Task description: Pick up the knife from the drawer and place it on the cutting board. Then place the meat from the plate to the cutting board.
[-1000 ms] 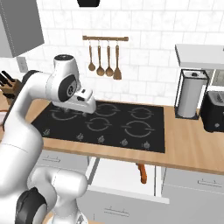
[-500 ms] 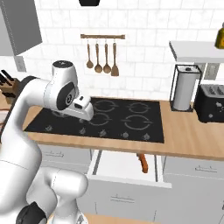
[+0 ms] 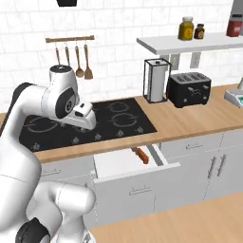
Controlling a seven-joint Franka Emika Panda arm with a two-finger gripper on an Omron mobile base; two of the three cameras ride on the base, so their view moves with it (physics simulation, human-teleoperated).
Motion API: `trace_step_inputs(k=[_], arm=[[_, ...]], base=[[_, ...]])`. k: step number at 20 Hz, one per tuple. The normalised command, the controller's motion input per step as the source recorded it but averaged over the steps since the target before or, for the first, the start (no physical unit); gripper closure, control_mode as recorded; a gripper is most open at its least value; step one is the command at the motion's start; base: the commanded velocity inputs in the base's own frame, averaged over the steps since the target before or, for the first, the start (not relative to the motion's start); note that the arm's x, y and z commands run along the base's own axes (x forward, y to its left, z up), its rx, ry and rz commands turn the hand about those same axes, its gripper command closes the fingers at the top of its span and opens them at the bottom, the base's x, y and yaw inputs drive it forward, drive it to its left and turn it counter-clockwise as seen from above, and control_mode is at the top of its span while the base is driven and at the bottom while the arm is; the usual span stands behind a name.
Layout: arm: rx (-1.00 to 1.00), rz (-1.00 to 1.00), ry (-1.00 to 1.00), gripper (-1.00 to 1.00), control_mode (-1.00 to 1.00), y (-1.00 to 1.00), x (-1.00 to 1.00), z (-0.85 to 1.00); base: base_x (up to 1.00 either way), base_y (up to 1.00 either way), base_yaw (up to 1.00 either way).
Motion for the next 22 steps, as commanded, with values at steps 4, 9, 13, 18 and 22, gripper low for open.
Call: trace_step_inputs(k=[4,9,13,18,22], arm=[[0.00,0.00,0.00,-1.00,1.00,0.00,0.00,0.00],[0.00,0.00,0.00,-1.00,1.00,0.00,0.00,0.00],[0.00,0.00,0.00,-1.00,1.00,0.00,0.00,0.00],[0.00,0.00,0.00,-1.00,1.00,0.00,0.00,0.00],[0.00,-0.14,0.06,-1.00,-1.00,-0.06,-0.06,-0.23]], base=[[0.13,0.39,-0.49],[0.03,0.60,-0.12],[0.24,0.86,-0.03],[0.45,0.39,-0.03],[-0.01,0.00,-0.03]])
